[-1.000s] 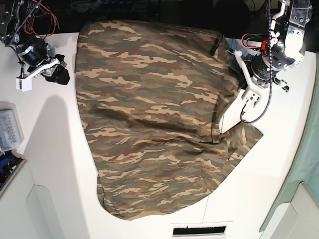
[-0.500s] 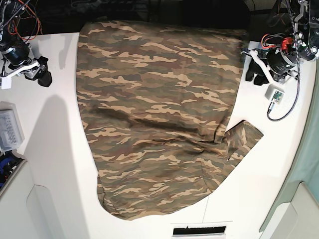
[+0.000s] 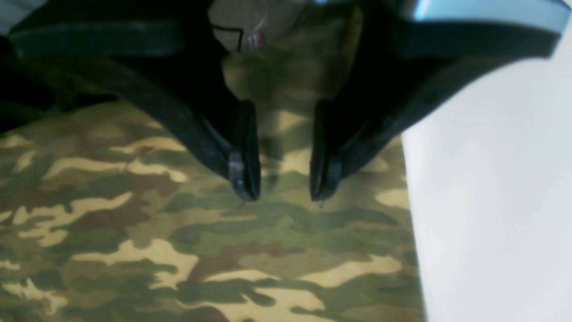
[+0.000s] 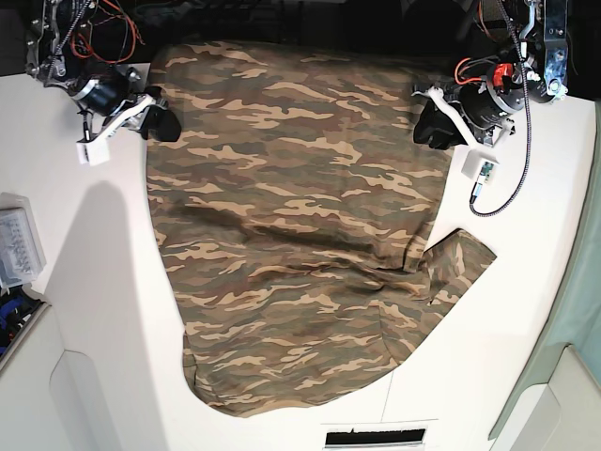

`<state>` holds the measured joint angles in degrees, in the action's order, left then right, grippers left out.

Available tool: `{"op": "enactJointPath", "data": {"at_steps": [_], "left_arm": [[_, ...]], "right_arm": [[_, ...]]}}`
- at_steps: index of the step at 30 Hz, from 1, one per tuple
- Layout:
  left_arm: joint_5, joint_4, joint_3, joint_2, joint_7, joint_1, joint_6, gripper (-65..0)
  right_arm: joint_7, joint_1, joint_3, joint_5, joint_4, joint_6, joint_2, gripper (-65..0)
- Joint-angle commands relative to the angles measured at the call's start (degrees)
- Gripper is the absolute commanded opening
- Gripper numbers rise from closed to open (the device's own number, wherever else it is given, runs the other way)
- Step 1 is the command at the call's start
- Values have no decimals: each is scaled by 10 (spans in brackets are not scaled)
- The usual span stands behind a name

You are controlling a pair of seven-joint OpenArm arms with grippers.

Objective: Layout the t-shirt on the table in an organized manner, then fold the t-shirt properly
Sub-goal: 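Grasp the shirt corner with the right gripper and pull it outward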

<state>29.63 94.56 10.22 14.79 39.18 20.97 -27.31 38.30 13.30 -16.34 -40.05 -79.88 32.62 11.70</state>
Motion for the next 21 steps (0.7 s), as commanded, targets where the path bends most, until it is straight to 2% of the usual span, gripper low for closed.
{"op": "enactJointPath", "data": {"at_steps": [1,2,6,10,13,17,21], "left_arm": [[10,-5,2,4,-8,-11,-3,-423],[11,-19,2,5,-7,-21,-3,-423],[13,-43,-13,5,3,-49,-3,-423],[12,-43,-55,5,2,-56,-4,-423],[12,-43,-97,4,2,-69,-4,-423],[-8,-43,-153,-1,2,-86,-3,-423],[-39,-43,-178,0,-2,-87,-3,-423]], "right_arm": [[-16,-9,-2,6,-8,4,6,-602],[-22,-12,-3,16,-8,4,5,-650],[-27,-25,-43,26,-17,4,5,-650],[-26,-27,-134,28,-66,4,9,-650],[-20,-41,-179,28,-97,3,36,-650],[-10,-66,-182,23,-112,2,81,-650],[41,-79,-149,-7,-125,2,78,-650]]}}
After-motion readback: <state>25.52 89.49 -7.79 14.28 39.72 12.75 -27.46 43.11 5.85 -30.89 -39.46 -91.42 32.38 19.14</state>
